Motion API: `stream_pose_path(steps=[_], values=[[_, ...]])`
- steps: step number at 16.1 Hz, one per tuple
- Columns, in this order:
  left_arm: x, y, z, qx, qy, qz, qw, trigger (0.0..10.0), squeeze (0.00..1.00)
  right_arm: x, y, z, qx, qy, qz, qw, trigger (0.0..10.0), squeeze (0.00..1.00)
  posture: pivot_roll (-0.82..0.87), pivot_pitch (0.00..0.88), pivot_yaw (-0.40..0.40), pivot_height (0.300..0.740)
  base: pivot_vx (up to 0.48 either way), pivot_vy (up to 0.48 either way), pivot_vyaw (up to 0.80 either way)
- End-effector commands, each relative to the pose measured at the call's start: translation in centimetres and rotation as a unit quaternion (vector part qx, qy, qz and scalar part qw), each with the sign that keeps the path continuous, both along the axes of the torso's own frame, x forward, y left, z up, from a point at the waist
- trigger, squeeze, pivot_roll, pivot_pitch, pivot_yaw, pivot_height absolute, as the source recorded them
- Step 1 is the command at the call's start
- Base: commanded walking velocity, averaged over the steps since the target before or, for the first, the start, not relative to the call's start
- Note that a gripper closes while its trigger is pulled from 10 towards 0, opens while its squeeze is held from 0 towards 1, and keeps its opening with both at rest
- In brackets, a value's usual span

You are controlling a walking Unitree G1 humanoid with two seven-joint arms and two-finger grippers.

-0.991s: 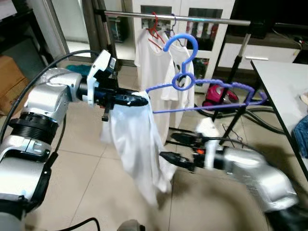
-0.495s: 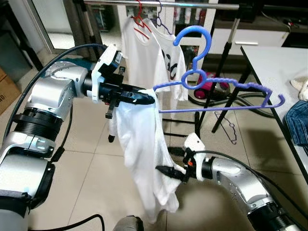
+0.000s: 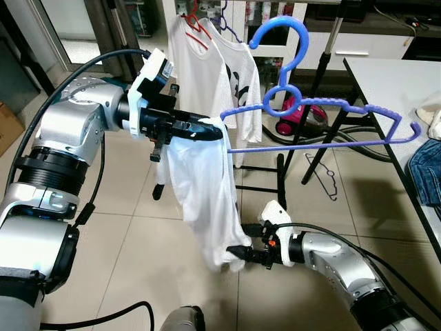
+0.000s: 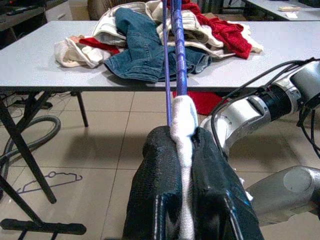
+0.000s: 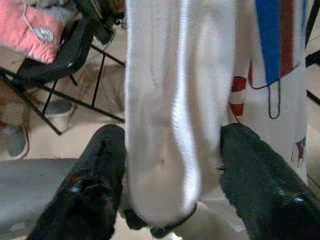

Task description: Hang hanger

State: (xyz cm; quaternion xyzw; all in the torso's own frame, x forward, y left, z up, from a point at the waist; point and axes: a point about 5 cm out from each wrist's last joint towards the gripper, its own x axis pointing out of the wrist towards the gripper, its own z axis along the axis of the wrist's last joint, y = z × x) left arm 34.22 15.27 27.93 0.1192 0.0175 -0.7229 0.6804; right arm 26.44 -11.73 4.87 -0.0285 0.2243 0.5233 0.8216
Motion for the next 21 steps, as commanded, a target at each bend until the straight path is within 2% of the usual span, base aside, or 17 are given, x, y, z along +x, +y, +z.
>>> stream_pose_path(steps=[1, 5, 11, 16, 21], values=[[-0.1, 0.5, 1.4, 0.001, -0.024, 0.002, 1.000, 0.0, 0.00, 0.5, -0.1, 0.5, 0.016, -0.006, -0.003, 1.000, 0.0, 0.00, 0.09, 0.127, 0.064, 0.740, 0.000, 0.000, 0.00], [-0.2, 0.5, 1.6, 0.002, -0.027, 0.004, 1.000, 0.0, 0.00, 0.4, 0.2, 0.3, 0.018, -0.001, 0.006, 1.000, 0.0, 0.00, 0.10, 0.121, 0.063, 0.740, 0.000, 0.000, 0.00], [-0.1, 0.4, 1.9, 0.000, -0.029, 0.007, 1.000, 0.0, 0.00, 0.4, 1.1, -0.4, 0.021, 0.005, -0.016, 1.000, 0.0, 0.00, 0.10, 0.126, 0.068, 0.740, 0.000, 0.000, 0.00], [0.0, 0.7, 2.1, 0.000, -0.034, 0.014, 0.999, 0.0, 0.00, 0.7, 0.6, -0.3, 0.025, 0.005, -0.025, 0.999, 0.0, 0.00, 0.10, 0.114, 0.067, 0.740, 0.000, 0.000, 0.00], [0.1, 1.5, 2.1, 0.000, -0.036, 0.031, 0.999, 0.0, 0.00, 0.4, 0.3, 0.4, 0.052, 0.007, -0.006, 0.999, 0.0, 0.00, 0.10, 0.106, 0.057, 0.740, 0.000, 0.000, 0.00]])
